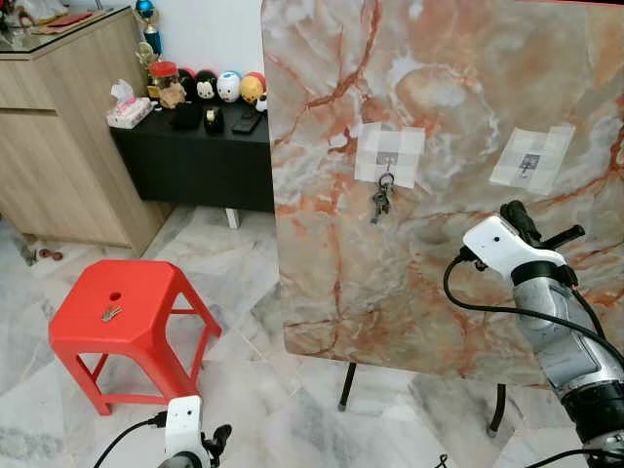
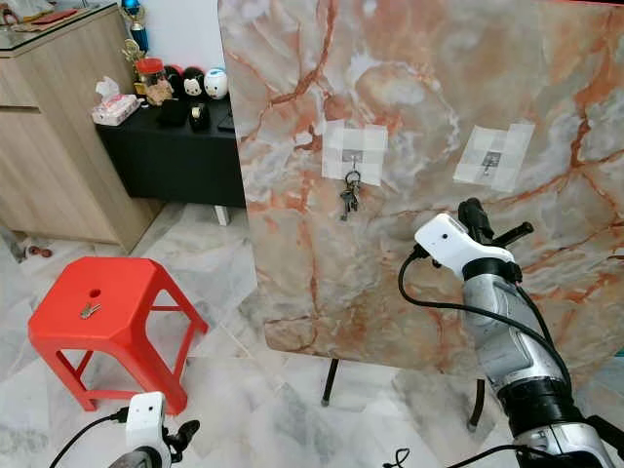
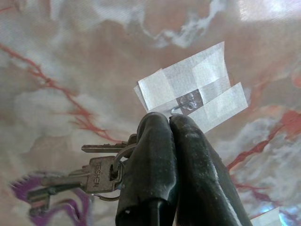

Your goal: Hang keys on a hook

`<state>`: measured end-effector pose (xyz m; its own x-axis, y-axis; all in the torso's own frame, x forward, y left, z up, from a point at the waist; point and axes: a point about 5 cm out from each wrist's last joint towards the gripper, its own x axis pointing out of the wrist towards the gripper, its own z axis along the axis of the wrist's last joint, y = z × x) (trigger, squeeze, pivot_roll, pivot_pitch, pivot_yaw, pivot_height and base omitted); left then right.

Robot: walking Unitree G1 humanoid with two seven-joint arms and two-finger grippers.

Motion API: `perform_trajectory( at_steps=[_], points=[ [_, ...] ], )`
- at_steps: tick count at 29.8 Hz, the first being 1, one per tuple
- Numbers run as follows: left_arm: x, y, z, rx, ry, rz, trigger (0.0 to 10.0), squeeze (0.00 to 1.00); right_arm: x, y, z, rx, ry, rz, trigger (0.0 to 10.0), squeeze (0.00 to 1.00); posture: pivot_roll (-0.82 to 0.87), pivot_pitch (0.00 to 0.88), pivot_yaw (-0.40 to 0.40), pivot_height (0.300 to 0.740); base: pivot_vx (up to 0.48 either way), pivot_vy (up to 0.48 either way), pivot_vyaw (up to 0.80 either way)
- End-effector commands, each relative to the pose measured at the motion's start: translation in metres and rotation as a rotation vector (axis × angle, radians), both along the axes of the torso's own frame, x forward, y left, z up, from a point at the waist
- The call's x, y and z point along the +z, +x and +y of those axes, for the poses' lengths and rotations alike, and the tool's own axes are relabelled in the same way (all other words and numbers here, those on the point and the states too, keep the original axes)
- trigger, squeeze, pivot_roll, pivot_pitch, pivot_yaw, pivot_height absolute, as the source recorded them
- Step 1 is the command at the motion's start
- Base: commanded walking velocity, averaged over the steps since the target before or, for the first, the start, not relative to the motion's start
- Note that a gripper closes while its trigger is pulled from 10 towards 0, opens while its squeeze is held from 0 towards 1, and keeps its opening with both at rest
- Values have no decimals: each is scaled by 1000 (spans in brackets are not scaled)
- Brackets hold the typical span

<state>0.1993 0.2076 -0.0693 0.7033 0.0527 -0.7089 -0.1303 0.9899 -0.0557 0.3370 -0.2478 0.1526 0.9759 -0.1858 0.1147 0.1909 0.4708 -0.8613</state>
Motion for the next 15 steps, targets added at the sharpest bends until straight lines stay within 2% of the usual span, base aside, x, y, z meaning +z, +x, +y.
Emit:
perform_trajectory(
  at_steps=[1, 4, 5, 7, 8, 9, 10, 11, 12, 13, 15],
  points=[
    [-1, -4, 3, -2, 4, 3, 10000, 0, 8, 0, 1, 5, 26, -33, 10000, 0, -19, 0, -4, 740, 0, 0, 0],
    [-2, -7, 5, -3, 5, 4, 10000, 0, 4, -2, 0, -27, 208, -54, 10000, 0, -19, 0, -6, 740, 0, 0, 0],
    [-2, -7, 5, -3, 5, 4, 10000, 0, 2, -3, -1, -53, 330, -75, 10000, 0, -18, 0, -7, 740, 0, 0, 0],
    [-2, -8, 7, -3, 5, 4, 10000, 0, -5, -5, -3, -128, 666, -126, 10000, 0, -16, 0, -9, 740, 0, 0, 0],
    [-2, -8, 7, -3, 5, 4, 10000, 0, -5, -5, -3, -128, 666, -126, 10000, 0, -16, 0, -9, 740, 0, 0, 0],
    [-2, -9, 7, -4, 5, 5, 10000, 0, -11, -7, -3, -177, 865, -155, 10000, 0, -17, 0, -10, 740, 0, 0, 0],
    [-2, -9, 7, -4, 5, 5, 10000, 0, -11, -7, -3, -177, 865, -155, 10000, 0, -17, 0, -10, 740, 0, 0, 0],
    [-2, -8, 7, -5, 5, 5, 10000, 0, -21, -12, -2, -225, 1018, -162, 10000, 0, -15, 0, -11, 740, 0, 0, 0],
    [-2, -8, 6, -7, 5, 4, 10000, 0, -31, -17, -1, -269, 1118, -156, 10000, 0, -13, 0, -12, 740, 0, 0, 0],
    [-2, -8, 6, -7, 5, 4, 10000, 0, -31, -17, -1, -269, 1118, -156, 10000, 0, -13, 0, -12, 740, 0, 0, 0],
    [-2, -7, 5, -10, 3, 5, 10000, 0, -54, -24, 0, -318, 1203, -95, 10000, 0, -13, 0, -13, 740, 0, 0, 0]
  ],
)
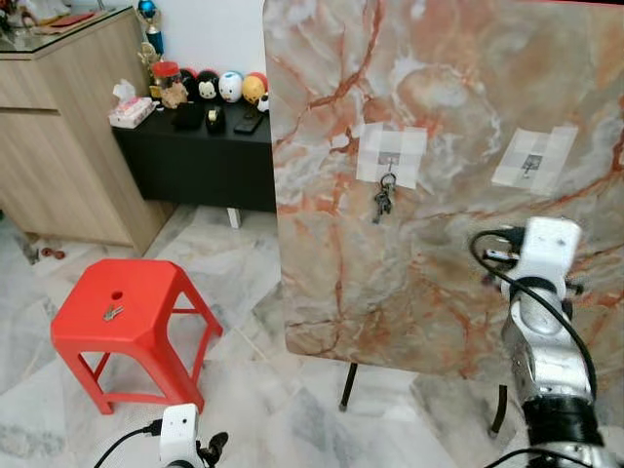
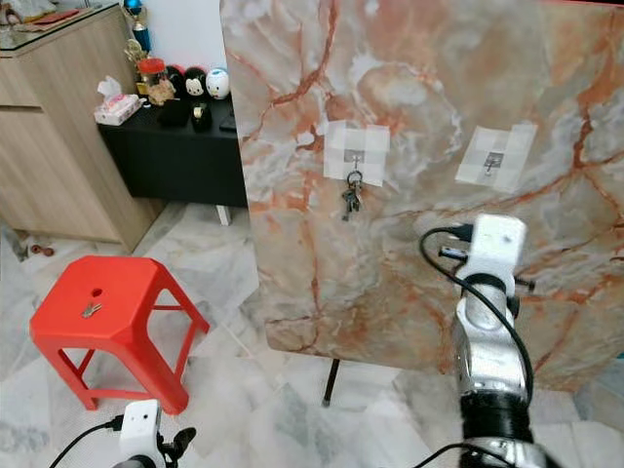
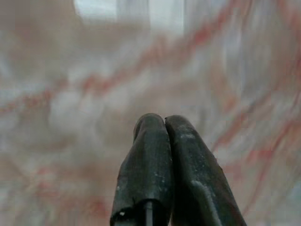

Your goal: Hang keys on a hook

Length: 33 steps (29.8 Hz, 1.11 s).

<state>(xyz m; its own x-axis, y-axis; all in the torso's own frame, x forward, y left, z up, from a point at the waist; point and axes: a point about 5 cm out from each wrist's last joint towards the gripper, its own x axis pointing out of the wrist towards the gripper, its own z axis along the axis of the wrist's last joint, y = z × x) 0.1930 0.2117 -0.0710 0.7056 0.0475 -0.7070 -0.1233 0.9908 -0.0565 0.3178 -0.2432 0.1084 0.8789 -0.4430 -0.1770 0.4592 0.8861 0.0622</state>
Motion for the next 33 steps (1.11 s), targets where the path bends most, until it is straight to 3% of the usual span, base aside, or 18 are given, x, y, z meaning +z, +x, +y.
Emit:
perform_trajectory(
  at_steps=[1, 2, 3, 4, 7, 11, 14, 15, 16, 17, 20, 25, 27, 29, 30, 31, 32, 33],
  points=[
    [-1, -1, 0, -4, 3, 8, 10000, 0, -26, -9, -4, 3, 55, 86, 10000, 0, -18, 0, -14, 740, 0, 0, 0],
    [-1, -1, 0, -4, 3, 8, 10000, 0, -26, -9, -4, 3, 55, 86, 10000, 0, -18, 0, -14, 740, 0, 0, 0],
    [-1, -1, 0, -6, 1, 8, 10000, 0, -54, -18, -4, 43, 61, 197, 10000, 0, -17, 0, -14, 740, 0, 0, 0],
    [-1, -1, 0, -6, 1, 8, 10000, 0, -54, -18, -4, 43, 61, 197, 10000, 0, -17, 0, -14, 740, 0, 0, 0],
    [-1, -1, 0, -8, -1, 9, 10000, 0, -95, -38, 0, 122, 61, 394, 10000, 0, -14, 0, -12, 740, 0, 0, 0],
    [0, 0, 1, -12, 0, 12, 10000, 0, -159, -94, 17, 471, -215, 835, 10000, 0, -19, 0, -6, 740, 0, 0, 0],
    [0, 0, 1, -14, -1, 14, 10000, 0, -171, -110, 22, 599, -295, 942, 10000, 0, -18, 0, -2, 740, 0, 0, 0],
    [0, 0, 2, -13, -2, 14, 10000, 0, -188, -137, 27, 812, -404, 1110, 10000, 0, -16, 0, 0, 740, 0, 0, 0],
    [0, 0, 2, -13, -2, 14, 10000, 0, -188, -137, 27, 812, -404, 1110, 10000, 0, -16, 0, 0, 740, 0, 0, 0],
    [0, 0, 2, -15, 1, 14, 10000, 0, -195, -153, 29, 970, -487, 1209, 10000, 0, -11, 0, 0, 740, 0, 0, 0],
    [0, 0, 3, -12, 2, 13, 10000, 0, -198, -160, 29, 1035, -496, 1250, 10000, 0, -15, 0, 1, 740, 0, 0, 0],
    [0, 0, 3, -13, 5, 16, 10000, 0, -195, -152, 23, 1008, -591, 1226, 10000, 0, -15, 0, 4, 740, 0, 0, 0],
    [0, 0, 3, -13, 5, 15, 10000, 0, -193, -149, 22, 1069, -640, 1252, 10000, 0, -17, 0, 3, 740, 0, 0, 0],
    [0, 1, 3, -12, 5, 14, 10000, 0, -192, -147, 19, 1053, -626, 1250, 10000, 0, -15, 0, 2, 740, 0, 0, 0],
    [1, 1, 3, -11, 6, 13, 10000, 0, -189, -142, 17, 990, -571, 1223, 10000, 0, -15, 0, 2, 740, 0, 0, 0],
    [1, 1, 2, -10, 6, 11, 10000, 0, -184, -131, 18, 853, -399, 1129, 10000, 0, -13, 0, -1, 740, 0, 0, 0],
    [1, 1, 2, -10, 6, 11, 10000, 0, -184, -131, 18, 853, -399, 1129, 10000, 0, -13, 0, -1, 740, 0, 0, 0],
    [1, 1, 2, -10, 6, 11, 10000, 0, -182, -125, 22, 772, -267, 1063, 10000, 0, -14, 0, -2, 740, 0, 0, 0]
  ],
)
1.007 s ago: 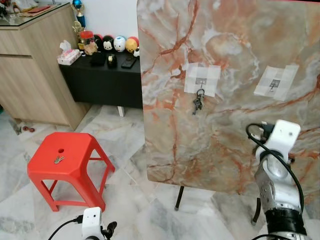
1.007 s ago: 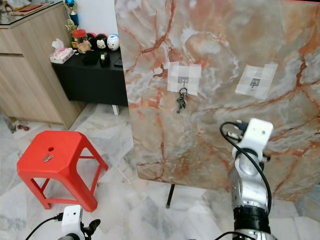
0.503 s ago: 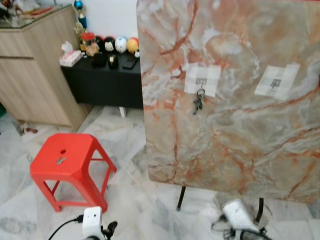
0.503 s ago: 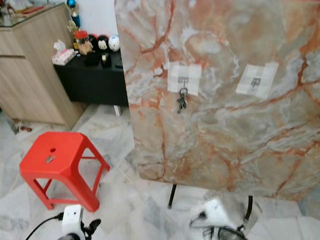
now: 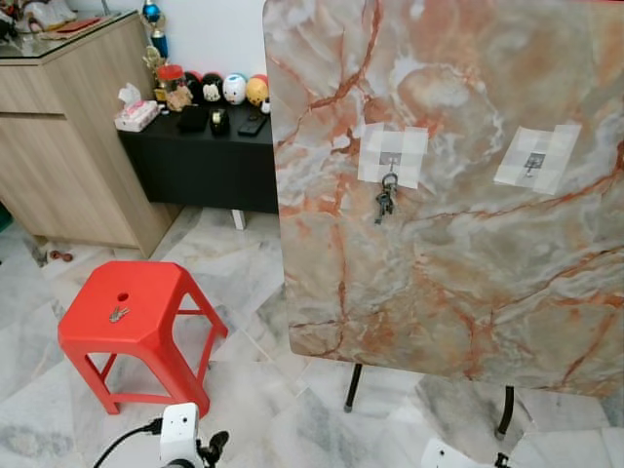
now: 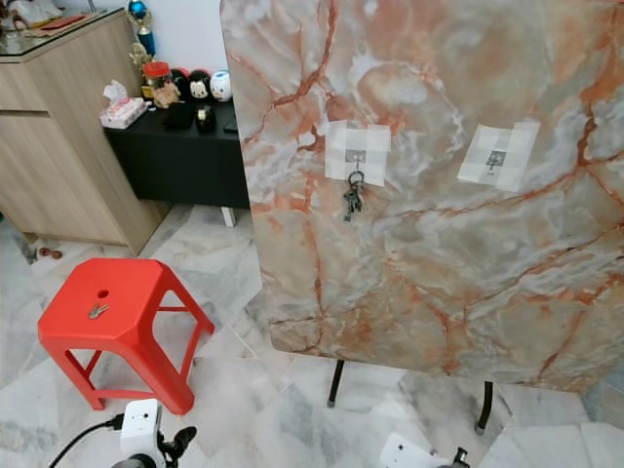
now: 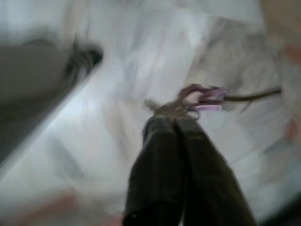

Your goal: Hang keys on a hook

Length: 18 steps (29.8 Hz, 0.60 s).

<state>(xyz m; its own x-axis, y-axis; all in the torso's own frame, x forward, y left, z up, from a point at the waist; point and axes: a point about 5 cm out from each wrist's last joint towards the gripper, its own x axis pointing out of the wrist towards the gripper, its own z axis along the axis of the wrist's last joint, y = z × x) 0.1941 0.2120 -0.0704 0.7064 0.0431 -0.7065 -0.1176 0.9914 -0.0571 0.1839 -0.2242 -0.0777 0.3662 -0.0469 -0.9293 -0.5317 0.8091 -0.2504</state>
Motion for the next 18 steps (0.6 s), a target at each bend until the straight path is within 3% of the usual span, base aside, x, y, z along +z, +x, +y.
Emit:
perform_trajectory(
  at_steps=[1, 2, 4, 5, 7, 11, 18],
  points=[
    [0, 0, 2, -5, 7, 12, 10000, 0, 6, 14, 6, -201, 155, -85, 10000, 0, -15, 0, -3, 740, 0, 0, 0],
    [0, 0, 2, -5, 7, 12, 10000, 0, 6, 15, 7, -203, 165, -87, 10000, 0, -14, 0, -2, 740, 0, 0, 0],
    [0, 0, 2, -5, 7, 12, 10000, 0, 6, 13, 8, 65, 45, -33, 10000, 0, -13, 0, -3, 740, 0, 0, 0],
    [0, 0, 2, -5, 7, 12, 10000, 0, 2, 6, 7, 269, -49, 39, 10000, 0, -12, 0, -4, 740, 0, 0, 0],
    [0, 0, 2, -5, 7, 12, 10000, 0, -2, -5, 3, 477, -145, 138, 10000, 0, -10, 0, -5, 740, 0, 0, 0],
    [-1, -1, 2, -3, 7, 12, 10000, 0, 1, -2, -5, 532, -232, 126, 10000, 0, -9, 0, -4, 740, 0, 0, 0],
    [-1, -1, 1, -6, 6, 13, 10000, 0, 2, -1, -7, 684, -259, 161, 10000, 0, -14, 0, -5, 740, 0, 0, 0]
  ],
)
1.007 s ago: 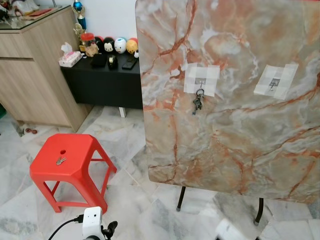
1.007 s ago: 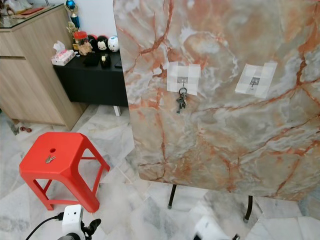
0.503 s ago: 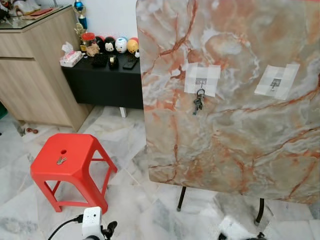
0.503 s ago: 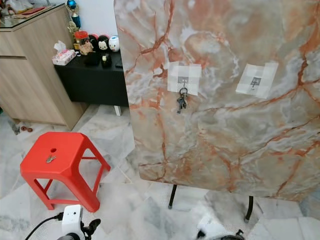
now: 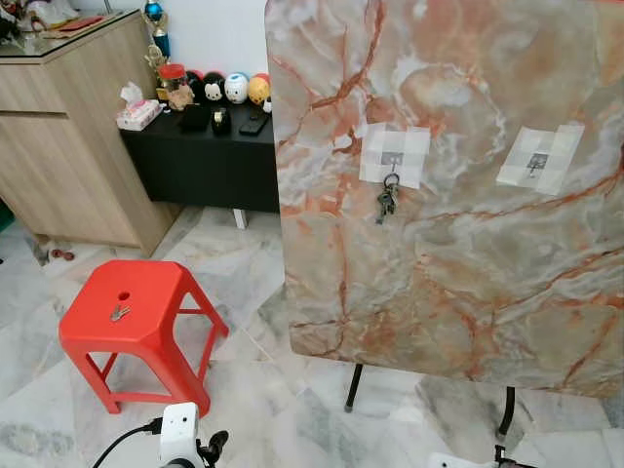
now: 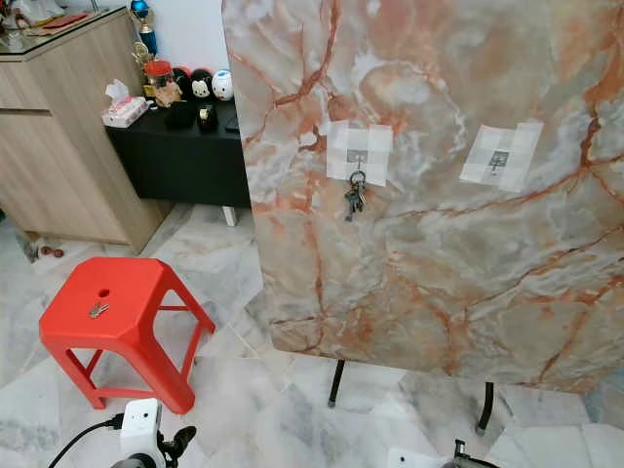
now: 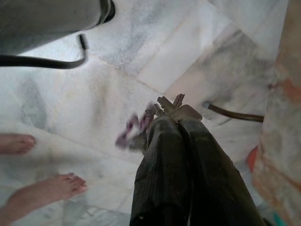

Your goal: Hang keys on a hook

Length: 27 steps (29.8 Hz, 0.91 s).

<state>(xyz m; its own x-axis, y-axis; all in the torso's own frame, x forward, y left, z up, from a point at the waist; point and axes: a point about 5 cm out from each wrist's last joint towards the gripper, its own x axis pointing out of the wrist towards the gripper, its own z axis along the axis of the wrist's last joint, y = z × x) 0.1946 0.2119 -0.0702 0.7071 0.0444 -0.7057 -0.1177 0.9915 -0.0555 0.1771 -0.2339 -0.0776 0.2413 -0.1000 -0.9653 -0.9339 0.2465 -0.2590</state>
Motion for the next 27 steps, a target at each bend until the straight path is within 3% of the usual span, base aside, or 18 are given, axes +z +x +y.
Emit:
perform_trajectory(
  at_steps=[1, 7, 8, 10, 11, 13, 15, 16, 17, 21, 27],
  points=[
    [-1, -2, 1, -5, 3, 13, 10000, 0, 4, 8, 2, 64, -1, -22, 10000, 0, -14, 0, -5, 740, 0, 0, 0],
    [-2, -3, 0, -7, 4, 15, 10000, 0, 19, 34, -2, 153, -34, -129, 10000, 0, -16, 0, -4, 740, 0, 0, 0],
    [-2, -3, 0, -7, 5, 15, 10000, 0, 23, 41, -2, 114, -11, -162, 10000, 0, -17, 0, -5, 740, 0, 0, 0],
    [-2, -3, 0, -6, 6, 16, 10000, 0, 28, 50, 0, -33, 67, -228, 10000, 0, -18, 0, -5, 740, 0, 0, 0],
    [-2, -3, 0, -6, 6, 16, 10000, 0, 33, 60, 8, -286, 232, -328, 10000, 0, -17, 0, -6, 740, 0, 0, 0],
    [-2, -3, 0, -5, 6, 16, 10000, 0, 38, 70, 14, -506, 384, -410, 10000, 0, -15, 0, -6, 740, 0, 0, 0],
    [-2, -3, 0, -4, 6, 15, 10000, 0, 52, 90, 20, -1009, 710, -518, 10000, 0, -13, 0, -5, 740, 0, 0, 0],
    [-2, -3, 0, -4, 6, 15, 10000, 0, 52, 90, 20, -1009, 710, -518, 10000, 0, -13, 0, -5, 740, 0, 0, 0],
    [-2, -3, 0, -3, 7, 15, 10000, 0, 56, 94, 16, -1159, 771, -550, 10000, 0, -15, 0, -5, 740, 0, 0, 0],
    [-2, -4, 0, -3, 9, 16, 10000, 0, 57, 95, 11, -1289, 789, -590, 10000, 0, -13, 0, -4, 740, 0, 0, 0],
    [-2, -4, 2, 2, 13, 16, 10000, 0, 71, 108, 8, -1304, 808, -704, 10000, 0, -9, 0, -3, 740, 0, 0, 0]
  ],
)
